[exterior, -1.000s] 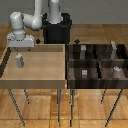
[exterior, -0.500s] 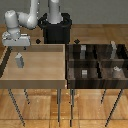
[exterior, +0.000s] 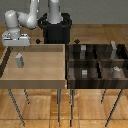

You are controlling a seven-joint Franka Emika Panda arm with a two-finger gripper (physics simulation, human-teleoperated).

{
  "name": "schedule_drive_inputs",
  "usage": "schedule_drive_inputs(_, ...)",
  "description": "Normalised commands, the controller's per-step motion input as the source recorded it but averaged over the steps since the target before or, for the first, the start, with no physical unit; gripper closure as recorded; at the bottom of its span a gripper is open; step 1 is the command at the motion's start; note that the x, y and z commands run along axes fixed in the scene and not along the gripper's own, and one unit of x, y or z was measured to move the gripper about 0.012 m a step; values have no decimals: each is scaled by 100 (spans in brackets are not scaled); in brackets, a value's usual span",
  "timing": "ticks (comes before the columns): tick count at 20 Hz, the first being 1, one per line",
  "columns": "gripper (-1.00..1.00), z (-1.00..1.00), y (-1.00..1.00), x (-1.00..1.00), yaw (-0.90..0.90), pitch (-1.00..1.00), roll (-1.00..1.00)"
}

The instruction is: Place the milk carton into the appropriate compartment.

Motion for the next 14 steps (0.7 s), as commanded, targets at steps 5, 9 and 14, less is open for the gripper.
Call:
schedule_drive_inputs(5, -100, 0, -20, 20, 0, 0, 0)
schedule_drive_inputs(9, -100, -25, 0, 0, 0, 0, 0)
schedule_drive_inputs(14, -100, -60, 0, 0, 0, 0, 0)
